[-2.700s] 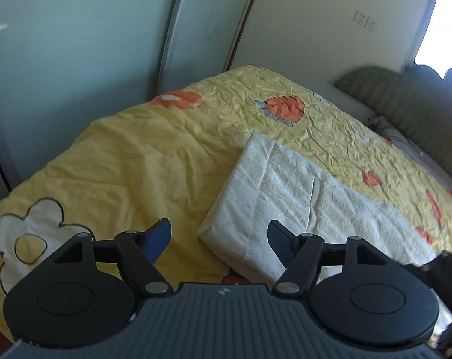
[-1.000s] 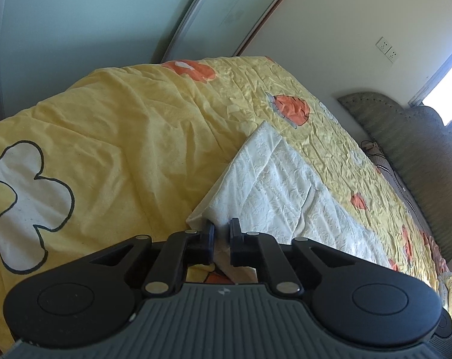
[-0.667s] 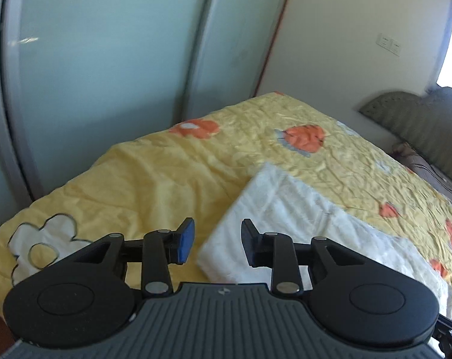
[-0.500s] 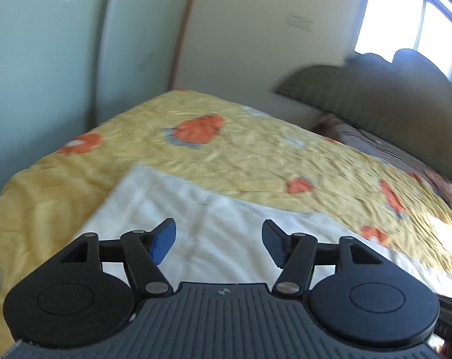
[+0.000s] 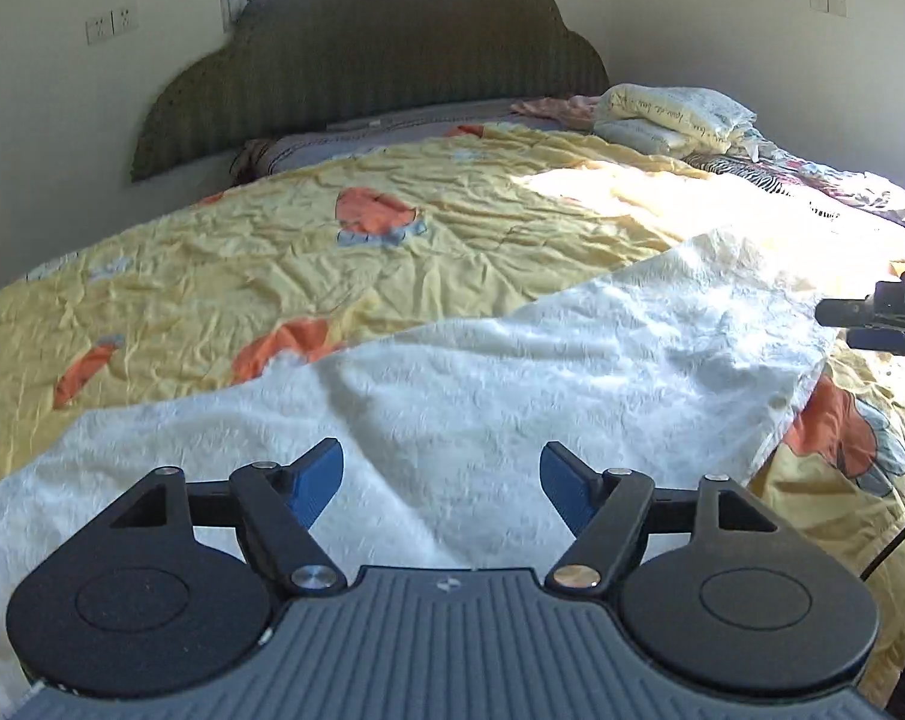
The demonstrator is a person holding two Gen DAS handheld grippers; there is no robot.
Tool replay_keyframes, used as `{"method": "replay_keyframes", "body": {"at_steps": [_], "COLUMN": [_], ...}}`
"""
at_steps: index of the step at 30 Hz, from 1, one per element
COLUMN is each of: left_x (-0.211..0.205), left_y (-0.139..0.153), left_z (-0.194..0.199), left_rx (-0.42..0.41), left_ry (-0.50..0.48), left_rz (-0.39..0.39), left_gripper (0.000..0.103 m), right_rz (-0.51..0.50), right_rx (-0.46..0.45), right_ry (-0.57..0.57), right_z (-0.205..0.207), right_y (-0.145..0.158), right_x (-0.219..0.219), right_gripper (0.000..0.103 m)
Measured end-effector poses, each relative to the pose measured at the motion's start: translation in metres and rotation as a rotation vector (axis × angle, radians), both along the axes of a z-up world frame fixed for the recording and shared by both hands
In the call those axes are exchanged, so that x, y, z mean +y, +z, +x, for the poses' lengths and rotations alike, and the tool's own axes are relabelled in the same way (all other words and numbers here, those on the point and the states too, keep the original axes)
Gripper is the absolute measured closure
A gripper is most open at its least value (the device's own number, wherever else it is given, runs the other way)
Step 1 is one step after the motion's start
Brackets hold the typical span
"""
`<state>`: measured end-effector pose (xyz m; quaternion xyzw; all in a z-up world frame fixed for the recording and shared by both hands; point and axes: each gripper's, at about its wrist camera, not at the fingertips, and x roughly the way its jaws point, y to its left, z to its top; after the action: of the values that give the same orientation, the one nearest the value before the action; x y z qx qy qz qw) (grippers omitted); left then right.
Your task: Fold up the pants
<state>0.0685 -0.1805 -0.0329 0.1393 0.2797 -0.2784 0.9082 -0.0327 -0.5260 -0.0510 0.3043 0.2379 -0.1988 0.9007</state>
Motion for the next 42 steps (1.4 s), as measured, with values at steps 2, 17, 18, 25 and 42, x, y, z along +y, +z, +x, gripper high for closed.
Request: {"method": "replay_keyframes", "body": {"at_steps": [2, 17, 18, 25, 42], "left_x": [-0.014, -0.038, -0.037, -0.022, 0.004], "left_y": [-0.003, -0.016, -0.015, -0.022, -0.051], "left_z": [0.005, -0.002, 0.002, 0.028, 0.109], "left_rx": [-0.010, 0.110, 0.124, 0.242, 0.848], "left_ry": [-0.008, -0.126, -0.107, 0.018, 0.071], "left_rz": [0.013, 0.005, -0.018, -0.083, -0.846], "left_gripper": [0.023, 0.023, 0.023, 0.023, 0.006], "right_rz": [0.124, 0.355, 0.351, 0.313, -0.864], "right_rx": [-0.048, -0.206, -0.204, -0.179, 0.017], "right_ry": [-0.029, -0.092, -0.095, -0.118, 0.546], "right_z": [-0.012, 0.006, 0.006, 0.010, 0.054], "right_y": [-0.011, -0.043, -0.044, -0.043, 0.015], "right_x": [-0.023, -0.055, -0.054, -0.052, 0.178], "right_gripper": [0.039, 0.047, 0.048, 0.086, 0.093]}}
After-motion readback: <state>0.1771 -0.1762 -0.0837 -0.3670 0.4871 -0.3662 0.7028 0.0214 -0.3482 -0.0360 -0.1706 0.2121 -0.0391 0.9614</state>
